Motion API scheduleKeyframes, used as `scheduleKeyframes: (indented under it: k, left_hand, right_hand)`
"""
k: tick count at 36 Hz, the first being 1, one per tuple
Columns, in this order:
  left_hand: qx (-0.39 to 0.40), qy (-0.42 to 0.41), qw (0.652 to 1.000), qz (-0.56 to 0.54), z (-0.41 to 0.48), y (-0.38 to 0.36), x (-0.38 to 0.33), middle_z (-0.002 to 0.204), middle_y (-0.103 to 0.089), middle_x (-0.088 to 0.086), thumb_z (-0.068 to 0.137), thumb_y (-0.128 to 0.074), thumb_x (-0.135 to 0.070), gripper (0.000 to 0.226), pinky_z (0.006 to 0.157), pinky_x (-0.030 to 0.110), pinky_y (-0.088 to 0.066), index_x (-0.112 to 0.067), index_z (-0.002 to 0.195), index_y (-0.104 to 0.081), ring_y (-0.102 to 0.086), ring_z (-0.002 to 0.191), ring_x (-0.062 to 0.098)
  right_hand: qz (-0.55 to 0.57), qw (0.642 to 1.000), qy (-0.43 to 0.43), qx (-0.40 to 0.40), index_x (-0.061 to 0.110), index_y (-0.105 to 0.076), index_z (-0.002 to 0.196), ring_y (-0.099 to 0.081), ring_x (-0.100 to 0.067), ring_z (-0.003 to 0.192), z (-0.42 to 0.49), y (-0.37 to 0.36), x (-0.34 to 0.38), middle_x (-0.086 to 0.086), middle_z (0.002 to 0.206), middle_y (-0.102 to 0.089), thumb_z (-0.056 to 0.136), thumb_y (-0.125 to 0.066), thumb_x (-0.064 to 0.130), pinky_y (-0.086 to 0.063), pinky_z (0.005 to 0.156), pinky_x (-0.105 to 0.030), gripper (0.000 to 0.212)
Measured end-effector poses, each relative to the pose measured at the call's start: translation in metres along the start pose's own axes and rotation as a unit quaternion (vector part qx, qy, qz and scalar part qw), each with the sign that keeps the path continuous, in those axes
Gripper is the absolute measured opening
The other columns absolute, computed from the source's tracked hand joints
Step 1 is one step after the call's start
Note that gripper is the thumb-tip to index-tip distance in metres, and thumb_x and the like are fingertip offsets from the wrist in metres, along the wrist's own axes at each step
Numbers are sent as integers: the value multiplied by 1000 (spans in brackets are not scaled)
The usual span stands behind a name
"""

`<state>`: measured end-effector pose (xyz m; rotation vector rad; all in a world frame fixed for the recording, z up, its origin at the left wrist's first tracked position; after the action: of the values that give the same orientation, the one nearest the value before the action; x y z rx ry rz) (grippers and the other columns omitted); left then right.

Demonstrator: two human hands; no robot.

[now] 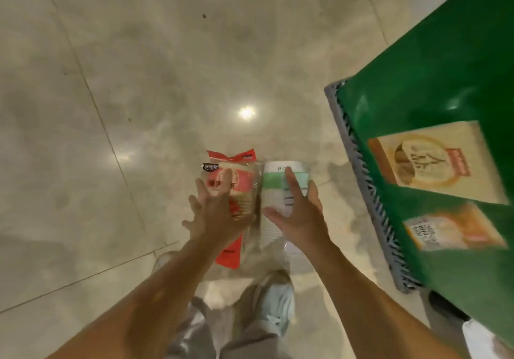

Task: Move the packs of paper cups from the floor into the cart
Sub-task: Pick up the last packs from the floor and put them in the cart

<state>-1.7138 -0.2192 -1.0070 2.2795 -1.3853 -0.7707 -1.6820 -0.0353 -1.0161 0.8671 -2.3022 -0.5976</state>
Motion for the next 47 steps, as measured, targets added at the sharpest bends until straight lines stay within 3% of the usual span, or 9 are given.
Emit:
scheduleKeyframes:
  k: [2, 6, 13, 22, 25, 32, 39, 44, 47]
  left_hand:
    - [-31, -19, 999, 9, 10, -24, 11, 164, 15, 7, 65, -76, -69, 125, 97, 71, -43, -57, 148, 16, -20, 143, 48]
    - [-121, -49, 991, 2, 10, -40, 14, 164, -1, 10, 64, -80, -64, 126, 94, 66, -47, -54, 148, 13, -31, 136, 46]
    - [-113, -72, 986, -104, -19, -8, 12, 158, -23, 4, 58, -84, -56, 133, 98, 61, -49, -58, 151, 11, -42, 134, 34]
    - [-50, -124, 960, -248, -166, 122, -24, 143, -44, 0, 54, -95, -29, 132, 95, 48, -56, -53, 155, -14, -58, 119, 19]
    - [-50, -142, 961, -232, -239, 180, -40, 148, -34, -1, 54, -98, -34, 138, 107, 46, -46, -54, 155, -6, -47, 129, 18]
    - [-41, -232, 948, -214, -400, 296, -87, 144, -43, 0, 51, -97, -47, 137, 103, 50, -51, -57, 154, -7, -56, 126, 19]
    - [28, -366, 911, -185, -513, 346, -146, 148, -38, -4, 50, -98, -44, 139, 104, 42, -51, -60, 152, -6, -59, 123, 13]
    - [159, -464, 851, -187, -600, 344, -196, 114, -68, -24, 57, -90, 9, 118, 72, 5, -50, -47, 141, -30, -68, 92, -11]
    - [229, -512, 816, -141, -636, 323, -207, 107, -69, -32, 48, -94, -9, 117, 76, 8, -52, -45, 139, -31, -68, 95, -10]
  right_hand:
    - [3, 999, 21, -32, 59, 4, 160, -34, -41, 153, 13, -23, -8, -16, 173, -7, 79, -78, 70, -50, 111, -53, 116]
    - [-5, 996, 13, -93, 58, 1, 162, -26, -40, 155, 9, -40, -8, -10, 172, -5, 82, -76, 68, -48, 112, -58, 112]
    - [69, 996, -11, -60, 67, 2, 157, -31, -31, 156, -22, 4, 3, -4, 174, -6, 88, -77, 58, -46, 115, -51, 105]
    - [118, 989, 55, -63, 81, 5, 145, -51, -20, 140, -179, 131, 67, 9, 165, -19, 75, -75, 76, -54, 104, -38, 106]
    - [153, 984, 52, -74, 80, -3, 146, -52, -20, 140, -251, 180, 99, 8, 163, -22, 68, -70, 80, -59, 104, -46, 103]
    - [226, 967, 63, -96, 77, -7, 153, -23, -10, 160, -435, 310, 162, 12, 173, -13, 83, -84, 55, -33, 122, -32, 106]
    - [259, 944, 32, -200, 76, -5, 146, -10, -7, 163, -594, 377, 170, 18, 171, -3, 88, -81, 49, -27, 124, -31, 99]
    - [319, 892, -32, -319, 71, -12, 152, -10, -6, 163, -689, 362, 151, 28, 157, -3, 86, -83, 51, -31, 119, -31, 99]
    - [371, 841, -85, -385, 67, -14, 155, -14, -8, 162, -749, 339, 139, 16, 161, -16, 87, -84, 45, -30, 110, -21, 100]
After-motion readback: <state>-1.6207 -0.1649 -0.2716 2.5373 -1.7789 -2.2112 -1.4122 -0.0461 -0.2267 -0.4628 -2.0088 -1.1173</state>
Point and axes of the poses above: each hand's wrist, its own z-axis towards the middle knuckle, its own y-axis out of the back of the hand, x = y × z, the point moved 1 cm from there along z, towards the middle knuckle
